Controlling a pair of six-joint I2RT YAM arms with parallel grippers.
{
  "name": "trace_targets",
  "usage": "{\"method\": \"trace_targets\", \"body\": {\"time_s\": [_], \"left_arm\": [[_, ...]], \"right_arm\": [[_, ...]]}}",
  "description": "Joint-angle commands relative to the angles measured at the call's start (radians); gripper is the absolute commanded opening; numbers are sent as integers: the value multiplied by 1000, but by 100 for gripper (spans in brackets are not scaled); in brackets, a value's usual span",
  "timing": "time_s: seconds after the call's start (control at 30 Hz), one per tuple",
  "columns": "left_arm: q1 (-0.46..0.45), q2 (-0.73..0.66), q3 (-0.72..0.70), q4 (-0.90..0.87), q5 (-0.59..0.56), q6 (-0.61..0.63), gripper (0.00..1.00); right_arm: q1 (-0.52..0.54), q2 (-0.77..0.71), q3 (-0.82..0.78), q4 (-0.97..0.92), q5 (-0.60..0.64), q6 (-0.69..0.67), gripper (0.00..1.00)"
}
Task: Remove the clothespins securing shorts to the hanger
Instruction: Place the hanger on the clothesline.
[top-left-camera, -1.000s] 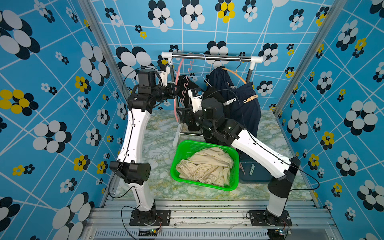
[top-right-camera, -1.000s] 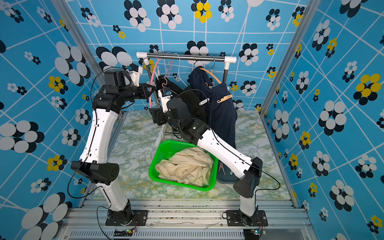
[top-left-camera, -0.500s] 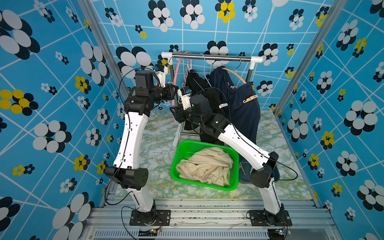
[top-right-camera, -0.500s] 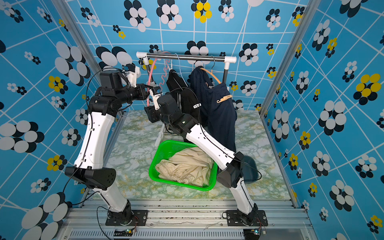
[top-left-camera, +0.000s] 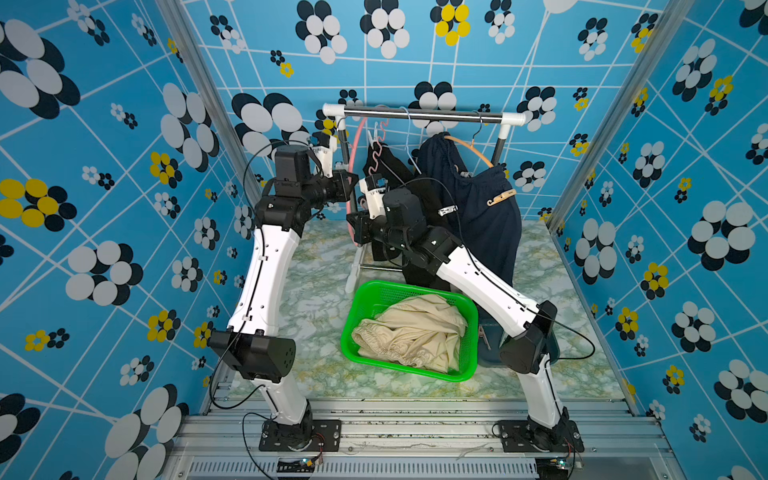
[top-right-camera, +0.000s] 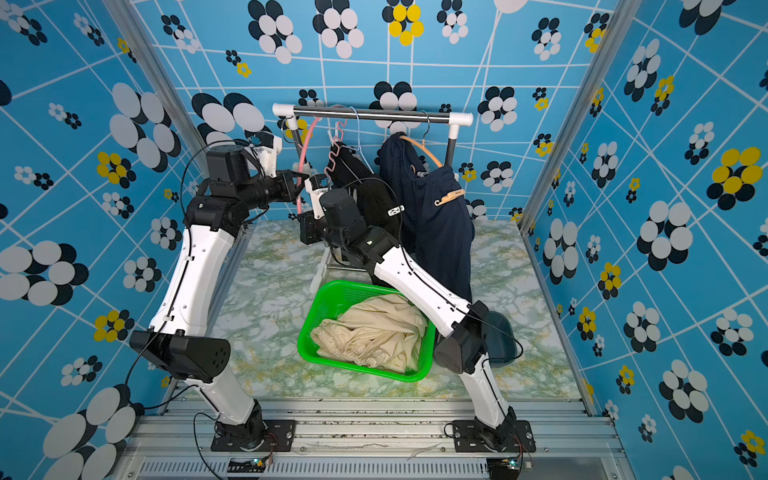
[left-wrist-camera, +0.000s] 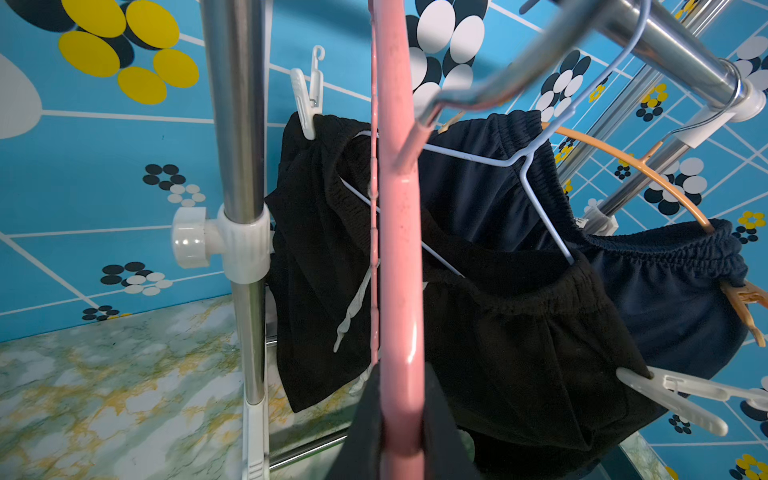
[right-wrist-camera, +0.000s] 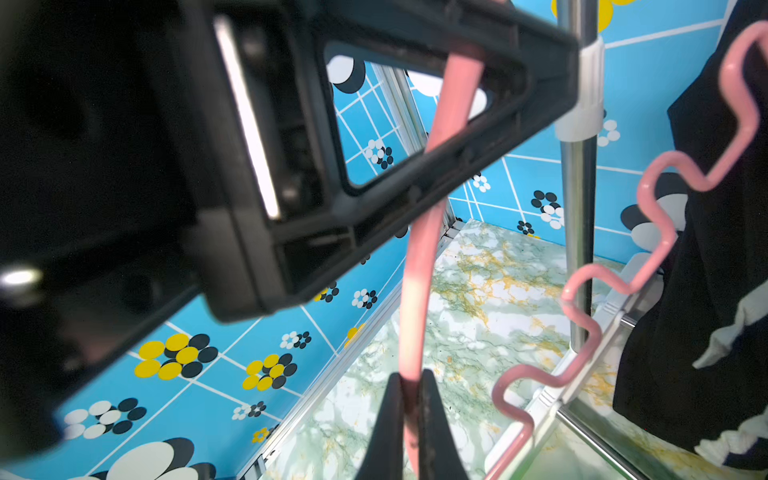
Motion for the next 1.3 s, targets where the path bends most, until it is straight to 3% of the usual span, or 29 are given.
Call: {"method": "trace_targets", "body": {"time_s": [0.0,0.33,0.6,0.73,0.83,0.9,1.07,1.27], "left_arm": [[-3,-54,-27,65,35,-24,12],[6,-117,-166,124,72,-31,31],[20,-157,-256,178,89,-56,0],[12,-174,-256,197,50,-28,0],[-25,-195,-239,159,-87,79,0],[-63,-200,-206,100,-232,177,0],[-121,-148,-76,-49,-456,330,0],[-137,-87,37,-125,-538,393,0]], "right_arm": [[-9,0,-12,106,-32,53,0],[-16,2,-11,142,-46,66,0],[-16,6,-9,146,-54,62,0],[-17,5,-8,143,-64,65,0],[-17,-4,-9,127,-84,67,1],[-16,-22,-25,107,-94,74,13],[-17,-136,-184,110,-93,91,38],[-16,-359,-510,161,-38,109,54]]}}
